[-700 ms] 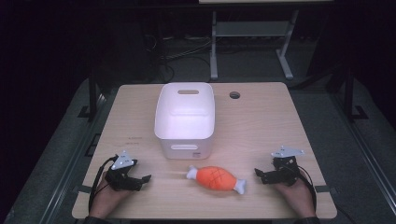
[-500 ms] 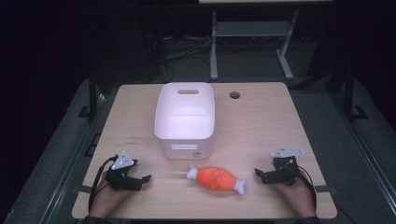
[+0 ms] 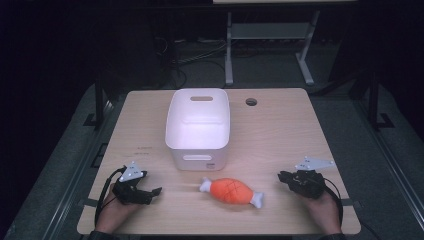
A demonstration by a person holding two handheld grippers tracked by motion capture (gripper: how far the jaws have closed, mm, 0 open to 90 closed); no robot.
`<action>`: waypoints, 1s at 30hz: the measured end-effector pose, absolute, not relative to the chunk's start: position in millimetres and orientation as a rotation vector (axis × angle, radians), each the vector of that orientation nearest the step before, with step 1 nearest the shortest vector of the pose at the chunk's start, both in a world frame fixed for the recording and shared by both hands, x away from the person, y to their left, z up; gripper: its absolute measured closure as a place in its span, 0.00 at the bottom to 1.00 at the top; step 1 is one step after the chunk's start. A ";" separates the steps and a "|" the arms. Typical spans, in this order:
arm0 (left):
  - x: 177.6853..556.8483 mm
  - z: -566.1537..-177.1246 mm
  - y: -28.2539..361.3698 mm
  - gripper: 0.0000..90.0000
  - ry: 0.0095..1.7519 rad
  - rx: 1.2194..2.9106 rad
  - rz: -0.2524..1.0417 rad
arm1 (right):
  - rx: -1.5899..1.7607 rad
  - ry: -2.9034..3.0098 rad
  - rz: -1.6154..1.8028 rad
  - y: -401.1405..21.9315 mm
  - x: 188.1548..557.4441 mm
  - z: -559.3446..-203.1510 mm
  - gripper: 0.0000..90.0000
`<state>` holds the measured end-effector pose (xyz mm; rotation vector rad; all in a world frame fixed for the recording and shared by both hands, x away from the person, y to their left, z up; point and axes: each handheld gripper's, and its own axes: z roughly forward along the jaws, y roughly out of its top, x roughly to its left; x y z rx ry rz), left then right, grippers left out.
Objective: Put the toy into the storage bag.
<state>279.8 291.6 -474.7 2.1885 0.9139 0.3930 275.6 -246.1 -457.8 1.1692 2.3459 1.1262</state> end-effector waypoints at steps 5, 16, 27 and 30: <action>279.8 -474.7 291.5 0.15 0.914 2.188 0.393 | 1.130 2.400 1.133 -242.0 284.0 -455.0 1.00; 279.7 -474.7 291.5 0.15 0.914 2.188 0.394 | 1.032 2.479 1.110 -216.5 293.6 -446.9 1.00; 279.6 -474.7 291.6 0.15 0.912 2.190 0.395 | 0.937 2.576 1.092 -187.9 295.5 -446.2 1.00; 279.7 -474.7 291.7 0.15 0.911 2.191 0.396 | 0.928 2.601 1.091 -184.6 293.8 -448.2 1.00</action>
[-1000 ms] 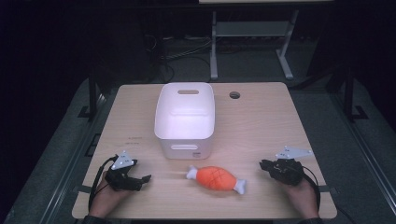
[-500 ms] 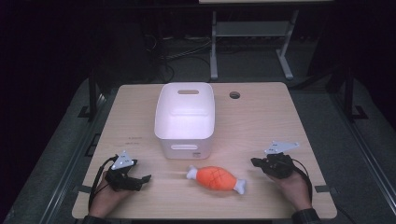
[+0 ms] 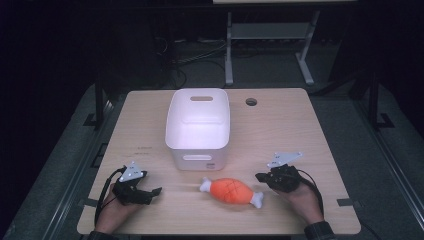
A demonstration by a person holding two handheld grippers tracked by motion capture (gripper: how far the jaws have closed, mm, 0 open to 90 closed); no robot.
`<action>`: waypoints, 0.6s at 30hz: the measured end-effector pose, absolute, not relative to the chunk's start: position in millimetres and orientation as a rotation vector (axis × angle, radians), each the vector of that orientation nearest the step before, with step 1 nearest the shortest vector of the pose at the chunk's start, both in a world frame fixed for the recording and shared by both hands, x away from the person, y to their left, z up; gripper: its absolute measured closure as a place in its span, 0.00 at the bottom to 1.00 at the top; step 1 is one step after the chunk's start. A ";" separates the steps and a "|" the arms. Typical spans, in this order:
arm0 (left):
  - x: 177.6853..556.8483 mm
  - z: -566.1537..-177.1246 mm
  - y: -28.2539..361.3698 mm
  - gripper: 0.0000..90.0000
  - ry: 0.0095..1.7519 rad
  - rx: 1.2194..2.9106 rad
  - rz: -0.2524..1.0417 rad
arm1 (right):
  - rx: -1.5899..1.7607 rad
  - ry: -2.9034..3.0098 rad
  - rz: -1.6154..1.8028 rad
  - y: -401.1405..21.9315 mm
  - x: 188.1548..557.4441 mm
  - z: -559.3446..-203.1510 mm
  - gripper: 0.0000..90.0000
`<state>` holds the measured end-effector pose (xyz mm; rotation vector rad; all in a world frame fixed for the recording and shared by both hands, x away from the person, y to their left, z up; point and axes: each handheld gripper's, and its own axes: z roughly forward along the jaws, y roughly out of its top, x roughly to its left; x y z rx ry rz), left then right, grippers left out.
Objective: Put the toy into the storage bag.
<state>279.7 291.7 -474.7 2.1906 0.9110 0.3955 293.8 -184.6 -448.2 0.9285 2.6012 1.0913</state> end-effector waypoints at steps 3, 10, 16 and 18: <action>279.7 -474.7 291.6 0.15 0.911 2.190 0.396 | 0.908 2.630 1.090 -181.8 291.1 -450.5 1.00; 279.7 -474.7 291.6 0.15 0.912 2.189 0.396 | 0.889 2.672 1.094 -177.2 283.9 -452.7 1.00; 279.7 -474.7 291.7 0.15 0.911 2.190 0.395 | 0.856 2.702 1.099 -174.3 276.5 -451.8 1.00; 279.7 -474.7 291.7 0.15 0.911 2.191 0.395 | 0.848 2.709 1.104 -172.7 272.9 -450.5 1.00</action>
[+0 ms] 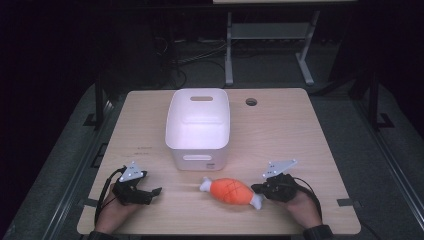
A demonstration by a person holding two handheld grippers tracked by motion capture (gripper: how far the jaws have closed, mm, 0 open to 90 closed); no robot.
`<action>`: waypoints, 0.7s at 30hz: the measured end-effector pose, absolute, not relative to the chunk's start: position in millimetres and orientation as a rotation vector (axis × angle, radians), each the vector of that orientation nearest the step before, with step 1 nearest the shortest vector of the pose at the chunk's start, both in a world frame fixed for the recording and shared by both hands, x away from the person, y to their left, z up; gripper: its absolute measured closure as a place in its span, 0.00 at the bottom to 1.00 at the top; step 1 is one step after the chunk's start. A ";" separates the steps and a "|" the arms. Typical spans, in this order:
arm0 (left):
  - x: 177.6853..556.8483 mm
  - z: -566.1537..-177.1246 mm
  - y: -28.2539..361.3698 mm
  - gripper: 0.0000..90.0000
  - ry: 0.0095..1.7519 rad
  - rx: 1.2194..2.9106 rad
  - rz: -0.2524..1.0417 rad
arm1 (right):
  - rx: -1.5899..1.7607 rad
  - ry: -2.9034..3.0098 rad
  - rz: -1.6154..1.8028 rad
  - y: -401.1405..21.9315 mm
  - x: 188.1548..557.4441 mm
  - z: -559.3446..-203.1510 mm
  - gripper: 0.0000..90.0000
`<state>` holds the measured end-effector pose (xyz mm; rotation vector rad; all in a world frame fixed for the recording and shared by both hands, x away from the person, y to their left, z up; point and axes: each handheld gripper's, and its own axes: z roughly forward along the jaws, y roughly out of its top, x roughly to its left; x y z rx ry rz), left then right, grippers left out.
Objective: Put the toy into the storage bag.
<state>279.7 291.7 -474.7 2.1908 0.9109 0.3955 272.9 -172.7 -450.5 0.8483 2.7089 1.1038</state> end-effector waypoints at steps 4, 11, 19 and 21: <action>279.6 -474.7 291.6 0.15 0.912 2.189 0.396 | 0.829 2.723 1.105 -170.9 268.6 -449.0 1.00; 279.7 -474.7 291.7 0.15 0.911 2.191 0.396 | 0.805 2.751 1.114 -166.7 260.5 -446.5 1.00; 279.3 -474.7 291.6 0.15 0.912 2.190 0.395 | 0.799 2.756 1.121 -165.3 257.3 -443.7 1.00; 279.3 -474.7 291.6 0.15 0.912 2.190 0.394 | 0.826 2.739 1.123 -166.8 258.0 -441.4 0.96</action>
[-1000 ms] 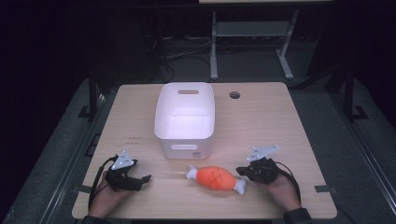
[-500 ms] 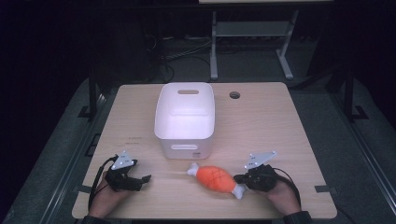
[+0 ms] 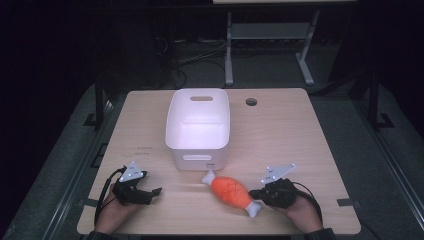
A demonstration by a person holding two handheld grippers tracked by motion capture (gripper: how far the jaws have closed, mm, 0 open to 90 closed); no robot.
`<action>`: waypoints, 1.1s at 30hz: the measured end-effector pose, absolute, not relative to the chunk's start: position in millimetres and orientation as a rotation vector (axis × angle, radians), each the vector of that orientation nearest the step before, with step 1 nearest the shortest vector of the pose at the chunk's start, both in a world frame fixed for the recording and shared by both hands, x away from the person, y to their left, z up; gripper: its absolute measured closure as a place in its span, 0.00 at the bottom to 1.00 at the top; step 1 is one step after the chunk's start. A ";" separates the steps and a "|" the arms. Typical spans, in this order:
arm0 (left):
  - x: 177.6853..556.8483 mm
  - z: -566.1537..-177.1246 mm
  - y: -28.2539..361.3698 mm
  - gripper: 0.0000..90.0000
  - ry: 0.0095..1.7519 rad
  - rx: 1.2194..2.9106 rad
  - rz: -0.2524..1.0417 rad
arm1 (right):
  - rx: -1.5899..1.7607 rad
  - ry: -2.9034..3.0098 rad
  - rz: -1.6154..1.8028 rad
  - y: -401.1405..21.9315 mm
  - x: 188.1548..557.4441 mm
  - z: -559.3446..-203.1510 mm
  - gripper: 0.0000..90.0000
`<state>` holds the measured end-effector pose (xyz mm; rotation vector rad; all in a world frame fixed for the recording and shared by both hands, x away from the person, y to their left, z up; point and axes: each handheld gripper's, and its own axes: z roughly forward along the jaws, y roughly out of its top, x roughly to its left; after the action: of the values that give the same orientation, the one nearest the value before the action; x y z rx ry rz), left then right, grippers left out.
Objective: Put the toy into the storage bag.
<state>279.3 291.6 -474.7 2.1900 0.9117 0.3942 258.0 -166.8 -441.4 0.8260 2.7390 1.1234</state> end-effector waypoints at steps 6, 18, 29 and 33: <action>279.3 -474.7 291.6 0.15 0.912 2.190 0.394 | 0.911 2.709 1.081 -169.7 262.1 -436.0 0.70; 279.1 -474.7 291.4 0.15 0.915 2.188 0.392 | 0.947 2.734 1.016 -156.4 265.1 -424.4 0.28; 279.3 -474.7 291.5 0.15 0.912 2.189 0.394 | 0.934 2.767 0.976 -141.0 272.3 -417.9 0.06; 279.3 -474.7 291.5 0.15 0.912 2.189 0.394 | 0.923 2.776 0.975 -135.3 274.9 -415.1 0.04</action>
<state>279.3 291.5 -474.7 2.1889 0.9122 0.3940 274.9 -135.3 -415.1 0.9233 2.7762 0.9751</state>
